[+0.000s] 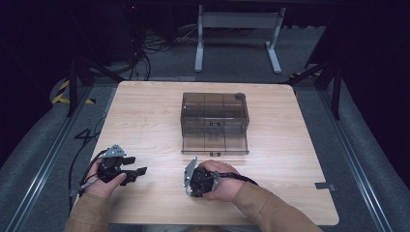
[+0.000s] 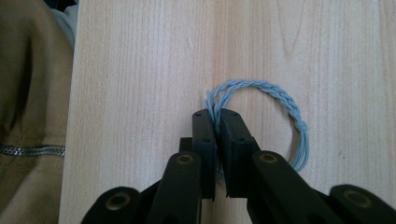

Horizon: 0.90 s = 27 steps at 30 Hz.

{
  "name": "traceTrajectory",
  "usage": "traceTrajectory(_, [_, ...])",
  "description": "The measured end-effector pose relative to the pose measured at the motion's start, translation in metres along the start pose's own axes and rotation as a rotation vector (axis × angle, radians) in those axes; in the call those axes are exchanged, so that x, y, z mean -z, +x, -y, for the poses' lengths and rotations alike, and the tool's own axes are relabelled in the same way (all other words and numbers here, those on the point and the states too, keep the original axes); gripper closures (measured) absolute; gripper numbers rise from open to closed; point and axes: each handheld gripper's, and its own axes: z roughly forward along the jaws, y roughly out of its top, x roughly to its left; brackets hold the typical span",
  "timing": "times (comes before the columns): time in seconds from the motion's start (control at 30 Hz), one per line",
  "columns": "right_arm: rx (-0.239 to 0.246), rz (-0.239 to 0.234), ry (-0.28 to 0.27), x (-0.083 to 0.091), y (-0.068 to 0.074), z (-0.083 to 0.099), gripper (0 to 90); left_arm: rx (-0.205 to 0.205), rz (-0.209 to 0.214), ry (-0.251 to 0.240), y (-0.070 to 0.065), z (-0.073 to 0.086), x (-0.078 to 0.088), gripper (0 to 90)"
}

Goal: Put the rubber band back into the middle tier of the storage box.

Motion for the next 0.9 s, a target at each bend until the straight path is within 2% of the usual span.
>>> traceTrajectory(0.17, [-0.004, 0.006, 0.005, 0.000, 0.000, -0.001, 86.5, 0.001, 0.001, -0.002, 0.000, 0.000, 0.000, 33.3])
traceTrajectory(0.4, [-0.007, 0.004, -0.021, 0.010, 0.001, -0.003, 86.6, 0.000, 0.002, 0.001, 0.001, 0.000, 0.000, 33.3])
traceTrajectory(0.57, [-0.002, 0.021, -0.037, 0.020, 0.000, -0.005, 86.6, 0.001, 0.000, -0.003, 0.000, 0.000, 0.000, 33.3])
traceTrajectory(0.73, [-0.015, 0.046, -0.079, 0.039, -0.002, -0.007, 86.6, 0.002, 0.002, 0.003, 0.000, 0.000, 0.000, 33.4])
traceTrajectory(0.9, [-0.026, 0.067, -0.094, 0.052, -0.003, -0.008, 86.6, 0.000, 0.000, 0.002, 0.000, 0.000, 0.000, 33.3])
